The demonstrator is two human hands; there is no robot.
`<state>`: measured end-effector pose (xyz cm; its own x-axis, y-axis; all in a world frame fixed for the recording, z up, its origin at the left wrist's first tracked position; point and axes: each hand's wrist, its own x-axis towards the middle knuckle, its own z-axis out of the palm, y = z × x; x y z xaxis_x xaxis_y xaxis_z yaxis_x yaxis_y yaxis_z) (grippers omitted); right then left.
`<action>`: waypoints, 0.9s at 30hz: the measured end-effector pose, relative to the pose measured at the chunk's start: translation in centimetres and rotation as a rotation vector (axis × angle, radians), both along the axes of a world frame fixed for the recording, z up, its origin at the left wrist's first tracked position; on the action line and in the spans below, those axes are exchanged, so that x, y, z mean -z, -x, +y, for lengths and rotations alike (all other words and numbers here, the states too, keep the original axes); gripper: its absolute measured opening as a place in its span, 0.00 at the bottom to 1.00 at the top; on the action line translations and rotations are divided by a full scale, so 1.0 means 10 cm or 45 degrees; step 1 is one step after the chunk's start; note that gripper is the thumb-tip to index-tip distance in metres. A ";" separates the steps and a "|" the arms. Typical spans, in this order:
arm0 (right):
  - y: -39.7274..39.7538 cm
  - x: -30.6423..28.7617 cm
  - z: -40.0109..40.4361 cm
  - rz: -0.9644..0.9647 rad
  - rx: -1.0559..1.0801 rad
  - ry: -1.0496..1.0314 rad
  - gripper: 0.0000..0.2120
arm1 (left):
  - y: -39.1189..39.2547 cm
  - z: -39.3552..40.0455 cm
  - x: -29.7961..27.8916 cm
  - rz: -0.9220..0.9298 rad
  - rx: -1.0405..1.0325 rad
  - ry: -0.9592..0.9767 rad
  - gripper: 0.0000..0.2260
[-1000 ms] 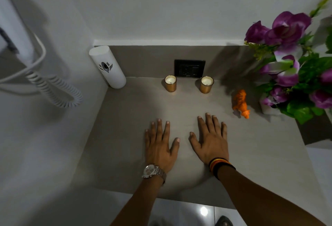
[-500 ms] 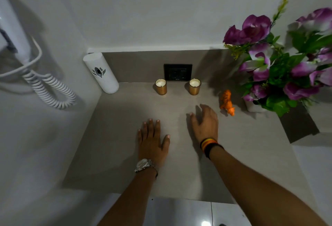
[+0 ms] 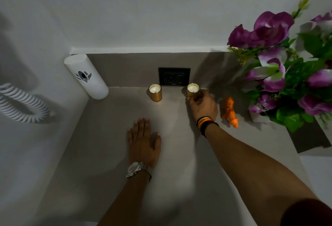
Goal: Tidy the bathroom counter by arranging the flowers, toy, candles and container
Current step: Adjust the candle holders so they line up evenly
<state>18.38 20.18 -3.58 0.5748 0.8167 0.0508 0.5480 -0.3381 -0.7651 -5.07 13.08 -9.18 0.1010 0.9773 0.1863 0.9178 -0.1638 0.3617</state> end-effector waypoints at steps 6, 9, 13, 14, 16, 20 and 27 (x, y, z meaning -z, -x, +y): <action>0.14 0.05 -0.45 0.108 -0.092 0.005 0.26 | -0.13 0.41 -0.14 -0.311 -0.116 -0.026 0.32; 0.28 0.22 -0.84 -0.096 -0.276 0.043 0.25 | -0.29 0.72 -0.25 -0.375 -0.166 0.014 0.34; 0.27 0.24 -0.78 -0.202 -0.292 0.090 0.23 | -0.43 1.07 -0.30 -0.341 -0.214 0.016 0.27; 0.27 0.26 -0.76 -0.222 -0.295 0.086 0.23 | -0.44 1.14 -0.28 -0.307 -0.225 0.016 0.25; 0.27 0.28 -0.76 -0.235 -0.310 0.073 0.23 | -0.44 1.21 -0.24 -0.254 -0.254 -0.005 0.23; 0.25 0.30 -0.75 -0.235 -0.311 0.064 0.23 | -0.44 1.27 -0.20 -0.236 -0.253 -0.057 0.23; 0.23 0.19 -0.83 -0.117 -0.376 0.022 0.20 | -0.39 0.53 -0.06 -0.288 -0.073 -0.053 0.32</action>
